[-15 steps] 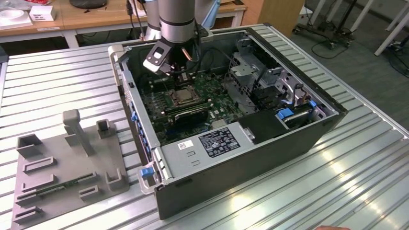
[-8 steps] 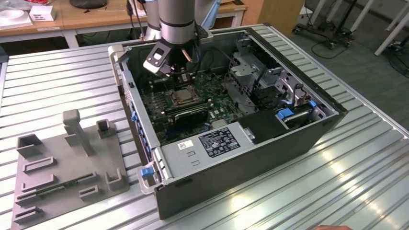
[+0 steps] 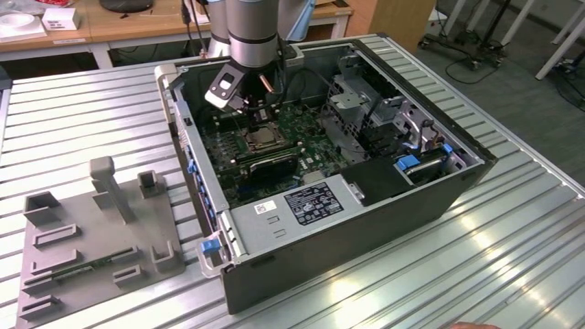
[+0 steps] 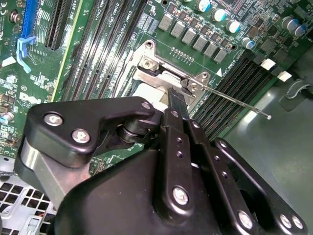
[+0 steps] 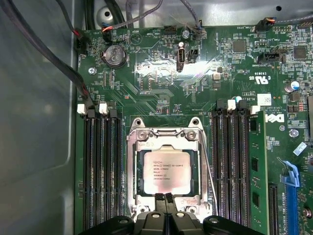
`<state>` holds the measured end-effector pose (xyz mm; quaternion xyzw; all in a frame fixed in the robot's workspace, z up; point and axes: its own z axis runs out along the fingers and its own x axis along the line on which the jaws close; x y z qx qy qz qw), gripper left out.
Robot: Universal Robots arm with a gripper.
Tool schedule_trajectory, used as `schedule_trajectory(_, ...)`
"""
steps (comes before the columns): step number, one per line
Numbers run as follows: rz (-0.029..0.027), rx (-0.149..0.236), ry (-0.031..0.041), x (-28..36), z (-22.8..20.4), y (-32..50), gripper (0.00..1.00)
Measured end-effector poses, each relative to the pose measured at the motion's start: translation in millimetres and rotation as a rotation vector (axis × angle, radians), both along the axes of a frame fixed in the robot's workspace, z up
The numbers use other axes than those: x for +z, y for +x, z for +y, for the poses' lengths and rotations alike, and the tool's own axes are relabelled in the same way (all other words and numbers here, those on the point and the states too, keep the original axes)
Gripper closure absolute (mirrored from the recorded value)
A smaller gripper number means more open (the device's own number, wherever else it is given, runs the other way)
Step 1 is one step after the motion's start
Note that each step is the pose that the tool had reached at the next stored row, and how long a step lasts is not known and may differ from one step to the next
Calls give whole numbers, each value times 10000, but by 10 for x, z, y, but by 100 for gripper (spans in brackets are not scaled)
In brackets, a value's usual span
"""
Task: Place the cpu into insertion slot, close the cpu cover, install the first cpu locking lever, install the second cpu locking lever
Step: 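Close the cpu cover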
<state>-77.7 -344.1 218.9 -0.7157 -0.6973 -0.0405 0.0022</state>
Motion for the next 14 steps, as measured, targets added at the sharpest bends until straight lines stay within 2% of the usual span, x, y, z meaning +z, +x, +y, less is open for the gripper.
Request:
schedule_trajectory(7, -2, 68, 3, -3, 0, 0, 89)
schedule_trajectory(14, -3, 1292, 4, -7, 1, 1, 89)
